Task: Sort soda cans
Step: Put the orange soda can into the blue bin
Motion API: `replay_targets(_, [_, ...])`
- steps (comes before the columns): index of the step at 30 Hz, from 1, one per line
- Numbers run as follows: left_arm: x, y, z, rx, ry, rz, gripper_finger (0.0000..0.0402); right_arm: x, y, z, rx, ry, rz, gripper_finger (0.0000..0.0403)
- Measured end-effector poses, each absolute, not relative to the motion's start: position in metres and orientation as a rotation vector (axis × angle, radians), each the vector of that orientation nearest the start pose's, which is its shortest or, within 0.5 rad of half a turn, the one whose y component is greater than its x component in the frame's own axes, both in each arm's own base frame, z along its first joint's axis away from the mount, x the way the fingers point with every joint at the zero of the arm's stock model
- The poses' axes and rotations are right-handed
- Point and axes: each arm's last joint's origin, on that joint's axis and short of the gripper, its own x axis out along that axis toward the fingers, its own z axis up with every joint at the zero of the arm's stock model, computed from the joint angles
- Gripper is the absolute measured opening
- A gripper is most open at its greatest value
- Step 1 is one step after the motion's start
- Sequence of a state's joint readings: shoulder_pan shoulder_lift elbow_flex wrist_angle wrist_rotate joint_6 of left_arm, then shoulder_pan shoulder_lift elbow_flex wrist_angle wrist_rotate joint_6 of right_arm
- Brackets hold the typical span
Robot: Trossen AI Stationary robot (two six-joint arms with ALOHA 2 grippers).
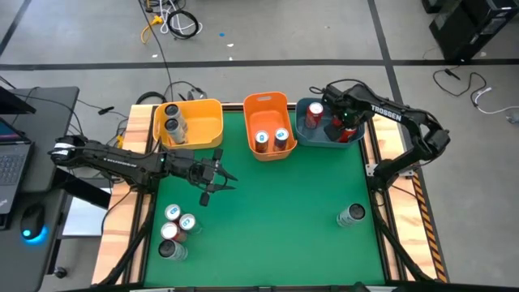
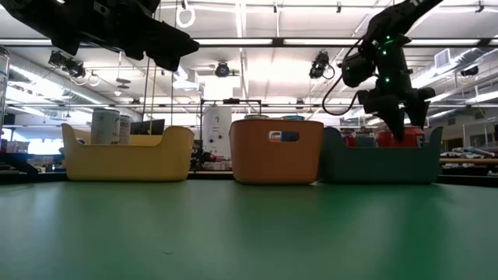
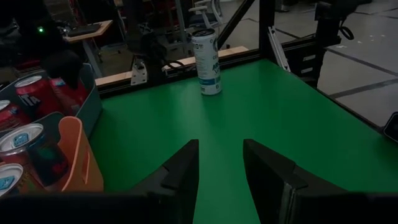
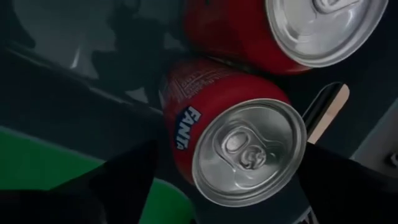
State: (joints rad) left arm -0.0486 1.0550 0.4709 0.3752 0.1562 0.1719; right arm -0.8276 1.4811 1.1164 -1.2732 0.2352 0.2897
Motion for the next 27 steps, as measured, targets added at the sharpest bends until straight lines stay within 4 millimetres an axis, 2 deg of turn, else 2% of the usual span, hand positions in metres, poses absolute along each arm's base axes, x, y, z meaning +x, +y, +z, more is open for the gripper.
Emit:
replay_targets(5, [0.221, -0.015, 0.228, 0.159, 0.19, -0.221, 0.0131, 0.158, -0.18, 0.24, 0.689, 1.537, -1.025, 0.0309])
replay_targets(9, [0.221, -0.015, 0.228, 0.159, 0.188, -0.221, 0.0131, 0.159, -0.177, 0.246, 0.698, 1.557, -0.987, 0.0297])
replay_targets(19, [0.223, -0.015, 0.233, 0.156, 0.181, -0.215, 0.0131, 0.163, -0.176, 0.279, 0.688, 1.551, -0.977, 0.0319])
replay_targets(27, [0.222, -0.015, 0.232, 0.157, 0.185, -0.216, 0.0131, 0.164, -0.176, 0.284, 0.684, 1.539, -0.98, 0.0322])
